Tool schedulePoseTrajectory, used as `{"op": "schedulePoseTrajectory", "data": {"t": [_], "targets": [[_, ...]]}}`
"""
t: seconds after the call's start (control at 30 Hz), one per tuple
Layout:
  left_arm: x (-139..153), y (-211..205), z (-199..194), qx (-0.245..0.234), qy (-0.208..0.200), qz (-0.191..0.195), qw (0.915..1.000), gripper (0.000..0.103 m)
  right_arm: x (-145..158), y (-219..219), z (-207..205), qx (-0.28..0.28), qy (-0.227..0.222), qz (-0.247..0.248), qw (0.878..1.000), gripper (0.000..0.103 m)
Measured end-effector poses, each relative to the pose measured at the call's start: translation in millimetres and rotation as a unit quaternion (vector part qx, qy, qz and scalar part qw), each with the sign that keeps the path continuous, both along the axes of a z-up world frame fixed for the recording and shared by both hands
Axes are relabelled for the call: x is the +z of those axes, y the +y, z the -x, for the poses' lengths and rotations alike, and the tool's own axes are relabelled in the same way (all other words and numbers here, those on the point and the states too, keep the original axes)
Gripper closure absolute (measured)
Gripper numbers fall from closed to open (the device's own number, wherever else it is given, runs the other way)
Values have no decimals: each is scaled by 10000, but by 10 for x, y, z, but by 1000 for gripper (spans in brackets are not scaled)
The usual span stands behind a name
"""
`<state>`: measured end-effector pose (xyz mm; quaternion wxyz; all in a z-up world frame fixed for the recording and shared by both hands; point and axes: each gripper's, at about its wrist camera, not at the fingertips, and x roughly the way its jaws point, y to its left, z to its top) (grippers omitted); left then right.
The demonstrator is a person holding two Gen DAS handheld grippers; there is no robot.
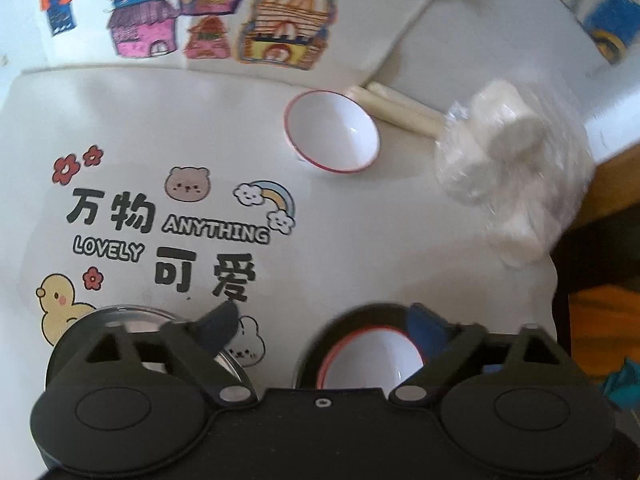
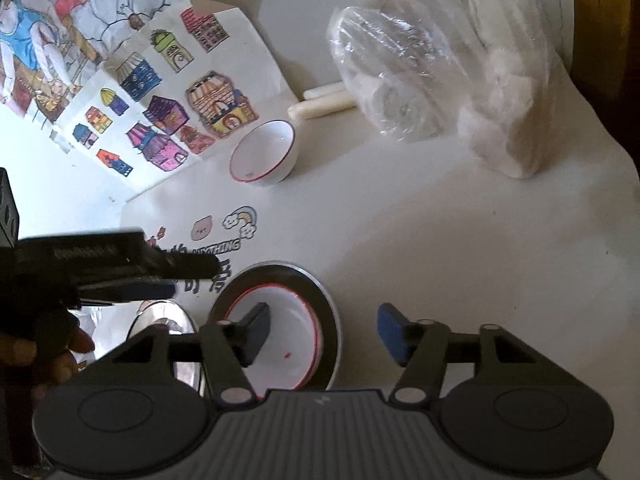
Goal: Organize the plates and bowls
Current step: 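Move both tools to the remaining white red-rimmed bowl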
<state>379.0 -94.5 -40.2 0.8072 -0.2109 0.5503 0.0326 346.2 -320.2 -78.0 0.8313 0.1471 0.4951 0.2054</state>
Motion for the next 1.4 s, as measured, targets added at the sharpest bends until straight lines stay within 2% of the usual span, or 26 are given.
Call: {"op": "schedulePoseTrajectory", "data": {"t": [0.03, 0.1, 0.17, 0.23, 0.47, 0.8, 1.03, 1.2, 1.4], "targets": [[-23, 22, -18, 65, 31, 31, 10000, 3, 2, -12, -26, -21, -10, 17, 10000, 28], [-62, 65, -50, 218, 93, 72, 9997, 1, 2, -30, -62, -54, -39, 25, 10000, 20], [-104, 103, -72, 341, 140, 97, 9993, 1, 0, -48, -107, -115, -68, 45, 9999, 5], [-135, 133, -97, 443, 169, 55, 9989, 1, -2, -50, -158, -225, -53, 157, 9996, 1], [-213, 252, -198, 792, -30, -210, 9966, 1, -94, -55, -330, -434, 93, 499, 9978, 0], [-356, 463, -410, 1022, -296, -578, 9926, 1, -140, 147, -634, -220, -53, 488, 9986, 0], [-401, 562, -709, 751, -391, -829, 9930, 1, -67, 418, -858, 83, -652, 557, 9963, 0], [-472, 539, -917, 110, -374, -1011, 9941, 1, -89, 561, -1053, 151, -684, 491, 9963, 0], [-554, 496, -1106, -432, -263, -1283, 9904, 1, -135, 675, -1227, 177, -532, 468, 9973, 0]]}}
